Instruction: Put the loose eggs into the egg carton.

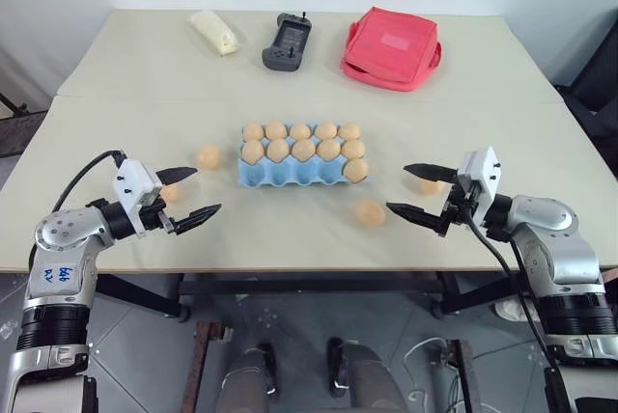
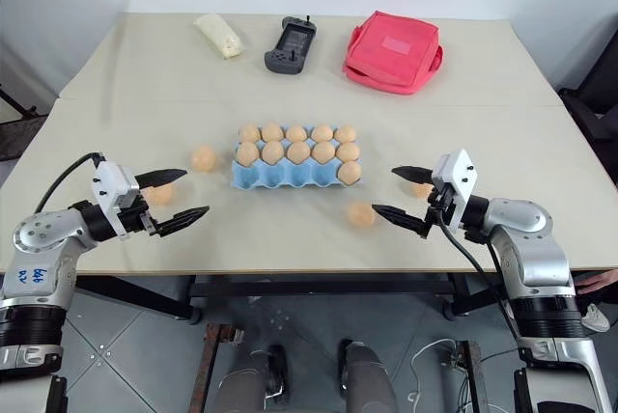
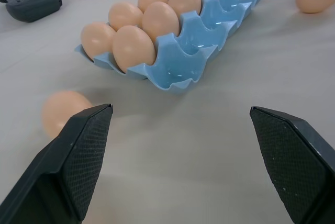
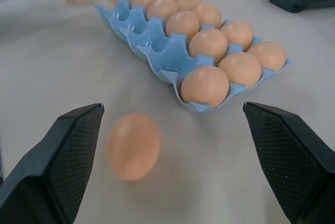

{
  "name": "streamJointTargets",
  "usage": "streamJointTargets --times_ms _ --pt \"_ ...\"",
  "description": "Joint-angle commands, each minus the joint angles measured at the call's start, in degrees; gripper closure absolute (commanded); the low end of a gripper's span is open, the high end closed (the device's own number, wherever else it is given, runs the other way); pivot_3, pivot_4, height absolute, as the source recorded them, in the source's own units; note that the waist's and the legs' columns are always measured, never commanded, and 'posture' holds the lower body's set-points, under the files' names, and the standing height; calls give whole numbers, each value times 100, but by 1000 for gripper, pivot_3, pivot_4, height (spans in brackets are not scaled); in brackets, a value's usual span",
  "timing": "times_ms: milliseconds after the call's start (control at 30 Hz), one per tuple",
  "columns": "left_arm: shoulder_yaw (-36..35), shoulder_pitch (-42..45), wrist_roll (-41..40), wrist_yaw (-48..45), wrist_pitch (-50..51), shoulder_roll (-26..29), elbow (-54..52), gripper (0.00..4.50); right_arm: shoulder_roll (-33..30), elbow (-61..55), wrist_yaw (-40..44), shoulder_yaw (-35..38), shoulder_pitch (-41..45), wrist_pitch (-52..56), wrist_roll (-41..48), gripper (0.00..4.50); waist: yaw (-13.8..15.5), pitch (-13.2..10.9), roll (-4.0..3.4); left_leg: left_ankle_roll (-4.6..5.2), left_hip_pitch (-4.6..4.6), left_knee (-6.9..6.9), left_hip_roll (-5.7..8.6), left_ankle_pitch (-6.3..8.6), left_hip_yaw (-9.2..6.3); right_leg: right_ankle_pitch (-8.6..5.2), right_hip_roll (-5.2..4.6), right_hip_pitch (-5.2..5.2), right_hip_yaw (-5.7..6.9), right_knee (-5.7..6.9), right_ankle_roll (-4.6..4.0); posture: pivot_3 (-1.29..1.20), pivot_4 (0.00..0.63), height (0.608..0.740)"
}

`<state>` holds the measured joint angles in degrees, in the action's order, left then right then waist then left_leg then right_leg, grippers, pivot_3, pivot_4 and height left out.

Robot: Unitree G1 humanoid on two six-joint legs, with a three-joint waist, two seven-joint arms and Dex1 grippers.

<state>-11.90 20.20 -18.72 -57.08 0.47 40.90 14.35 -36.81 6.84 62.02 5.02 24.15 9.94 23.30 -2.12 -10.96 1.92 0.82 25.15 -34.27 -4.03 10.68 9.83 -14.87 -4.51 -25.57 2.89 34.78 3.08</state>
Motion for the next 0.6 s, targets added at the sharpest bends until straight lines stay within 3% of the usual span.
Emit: streamJointTargets --times_ms 33,233,367,600 --pt "-63 -14 -106 -5 94 54 -220 24 25 -168 -156 200 -30 -193 21 0 0 0 0 0 0 -4 0 0 0 0 0 0 2 3 0 0 150 740" --pt "-190 111 -151 -55 -116 84 -139 24 187 -275 -1045 937 -435 -77 235 0 18 0 0 1 1 -20 0 0 -1 -1 -4 3 4 10 -3 0 150 740" --pt "44 231 -263 -110 -168 -184 -580 24 249 -346 -1677 1416 -1021 -271 65 0 71 1 -1 1 5 -19 0 0 -5 -2 -8 6 -5 6 -3 0 150 740" --pt "681 465 -248 -481 14 -479 -844 24 600 -459 -2519 1490 -1494 -286 -157 0 -11 3 -5 1 -10 -25 4 0 10 2 5 11 6 13 3 0 150 740"
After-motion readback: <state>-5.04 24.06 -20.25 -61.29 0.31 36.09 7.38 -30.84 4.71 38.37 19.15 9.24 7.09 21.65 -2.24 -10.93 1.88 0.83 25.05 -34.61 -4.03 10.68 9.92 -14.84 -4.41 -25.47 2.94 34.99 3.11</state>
